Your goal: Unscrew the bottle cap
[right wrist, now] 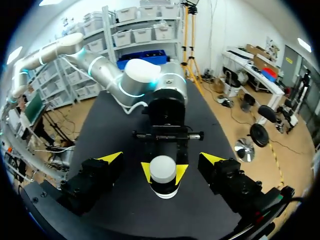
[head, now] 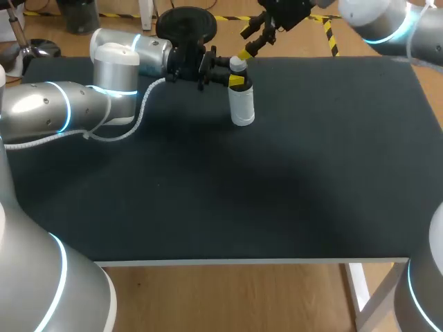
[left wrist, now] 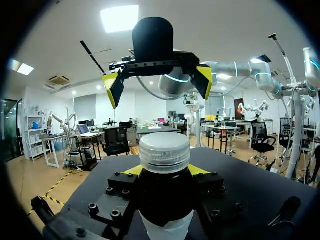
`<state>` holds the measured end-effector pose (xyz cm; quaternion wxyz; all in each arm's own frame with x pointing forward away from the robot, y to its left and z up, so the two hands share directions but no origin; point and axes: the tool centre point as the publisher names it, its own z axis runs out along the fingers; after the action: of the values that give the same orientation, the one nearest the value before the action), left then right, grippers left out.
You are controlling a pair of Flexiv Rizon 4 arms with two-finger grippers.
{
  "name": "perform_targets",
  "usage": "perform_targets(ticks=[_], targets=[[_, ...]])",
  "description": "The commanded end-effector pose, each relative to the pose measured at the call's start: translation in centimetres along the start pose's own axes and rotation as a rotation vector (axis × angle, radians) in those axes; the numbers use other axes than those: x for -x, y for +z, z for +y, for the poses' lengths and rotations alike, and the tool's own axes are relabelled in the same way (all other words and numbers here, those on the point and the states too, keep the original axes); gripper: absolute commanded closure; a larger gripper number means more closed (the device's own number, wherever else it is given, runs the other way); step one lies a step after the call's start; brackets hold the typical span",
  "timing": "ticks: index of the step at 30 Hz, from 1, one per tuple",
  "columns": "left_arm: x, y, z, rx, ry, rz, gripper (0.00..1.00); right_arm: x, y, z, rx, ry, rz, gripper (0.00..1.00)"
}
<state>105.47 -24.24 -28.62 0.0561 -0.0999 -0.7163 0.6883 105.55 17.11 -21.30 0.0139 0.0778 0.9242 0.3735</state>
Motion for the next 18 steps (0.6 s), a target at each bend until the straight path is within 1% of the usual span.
perform_targets(ticks=[1,7,11,12,18], targets=[[0.4,0.1,0.2,-0.004,0.000,0.007,1.00,-0.3,0.1,-0.1,-0.006,0.006,-0.451,0.00],[0.4,0.1,0.2,-0.004,0.000,0.007,1.00,0.1,0.6,-0.4,-0.005,0.021,-0.414,0.00],[0.4,0.1,0.2,-0.004,0.000,0.007,1.00,0.4,0.8,-0.7,0.007,0.036,-0.374,0.00],[0.4,0.1,0.2,-0.004,0.000,0.007,1.00,0.5,1.0,-0.8,0.018,0.048,-0.354,0.00],[0.4,0.1,0.2,-0.004,0.000,0.007,1.00,0.6,1.4,-1.1,0.046,0.102,-0.312,0.00]])
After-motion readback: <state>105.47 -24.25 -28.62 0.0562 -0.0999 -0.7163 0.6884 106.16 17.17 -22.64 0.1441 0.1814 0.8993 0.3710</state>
